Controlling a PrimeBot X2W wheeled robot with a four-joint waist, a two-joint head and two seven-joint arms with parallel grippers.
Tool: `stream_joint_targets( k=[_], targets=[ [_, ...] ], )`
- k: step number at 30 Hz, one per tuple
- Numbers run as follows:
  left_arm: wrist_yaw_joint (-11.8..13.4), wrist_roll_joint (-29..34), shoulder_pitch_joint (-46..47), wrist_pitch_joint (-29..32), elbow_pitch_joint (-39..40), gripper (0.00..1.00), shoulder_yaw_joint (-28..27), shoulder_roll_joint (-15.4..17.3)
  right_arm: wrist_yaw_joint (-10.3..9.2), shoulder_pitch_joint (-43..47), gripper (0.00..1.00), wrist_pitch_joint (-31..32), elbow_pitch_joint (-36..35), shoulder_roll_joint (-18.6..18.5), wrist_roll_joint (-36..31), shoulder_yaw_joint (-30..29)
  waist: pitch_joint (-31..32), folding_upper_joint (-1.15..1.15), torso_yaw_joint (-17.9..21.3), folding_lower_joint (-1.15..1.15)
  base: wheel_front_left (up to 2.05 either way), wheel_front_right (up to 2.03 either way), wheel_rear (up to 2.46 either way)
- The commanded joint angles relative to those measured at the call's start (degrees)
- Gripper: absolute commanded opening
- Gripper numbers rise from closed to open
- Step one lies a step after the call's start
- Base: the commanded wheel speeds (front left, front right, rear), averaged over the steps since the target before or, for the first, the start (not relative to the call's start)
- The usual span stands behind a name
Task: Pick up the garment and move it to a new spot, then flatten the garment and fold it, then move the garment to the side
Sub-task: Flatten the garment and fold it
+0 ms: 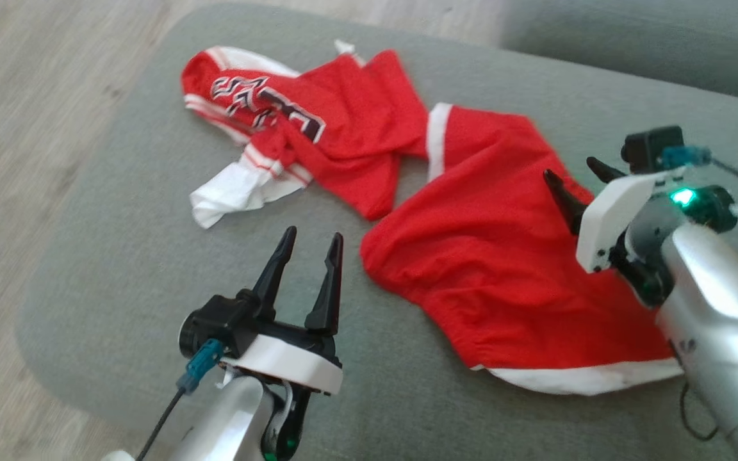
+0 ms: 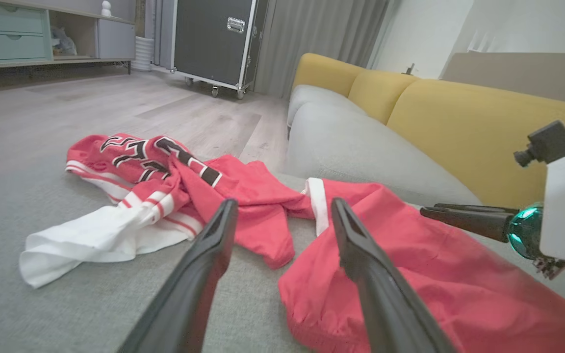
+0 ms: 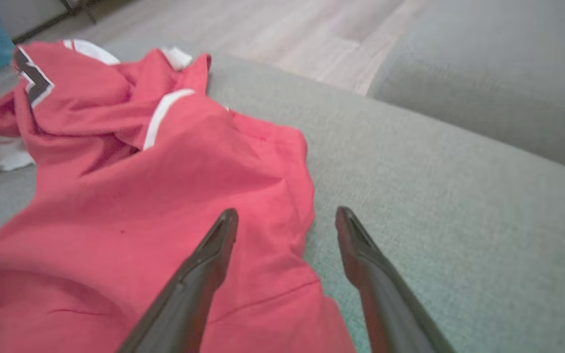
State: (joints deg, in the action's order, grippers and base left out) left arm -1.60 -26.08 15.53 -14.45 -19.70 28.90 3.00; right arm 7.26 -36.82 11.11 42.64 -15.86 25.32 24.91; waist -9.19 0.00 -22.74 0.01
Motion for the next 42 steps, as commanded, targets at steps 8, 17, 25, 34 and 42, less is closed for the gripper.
stream_joint_targets(
  k=[8, 17, 25, 34, 42],
  targets=[
    [0.52, -3.04, 4.74, -0.54, 2.79, 1.0, 2.16, -0.11, 0.23, -9.03, 1.0, 6.9, 4.51, -5.5, 9.99, 11.86, -4.13, 0.0, -4.99, -0.01, 0.0, 0.0, 0.0],
    [1.94, -3.92, 5.22, -0.54, 3.11, 1.0, 2.95, -0.12, 0.23, -11.39, 0.0, 3.62, 5.65, -6.77, 17.82, 17.81, -4.8, 0.0, -4.77, -0.01, 0.0, 0.0, 0.0],
    [1.88, -2.84, 4.88, -0.54, 2.3, 1.0, 1.81, -0.12, 0.23, -13.37, 0.0, -8.87, 9.54, -9.23, 17.51, 19.28, -2.09, 0.0, -1.42, -0.01, 0.0, 0.0, 0.0],
    [1.4, -1.71, 4.34, -0.54, 2.0, 1.0, 1.22, -0.12, 0.23, -20.58, 0.0, -17.83, 26.12, -11.74, 8.81, 16.39, -0.19, 0.0, 1.43, -0.01, 0.0, 0.0, 0.0],
    [1.17, -1.63, 4.11, -0.54, 2.03, 1.0, 0.83, -0.12, 0.23, -24.18, 1.0, -20.34, 30.98, -10.71, 2.52, 14.46, 0.15, 0.0, 1.12, -0.01, 0.0, 0.0, 0.0]
  ],
)
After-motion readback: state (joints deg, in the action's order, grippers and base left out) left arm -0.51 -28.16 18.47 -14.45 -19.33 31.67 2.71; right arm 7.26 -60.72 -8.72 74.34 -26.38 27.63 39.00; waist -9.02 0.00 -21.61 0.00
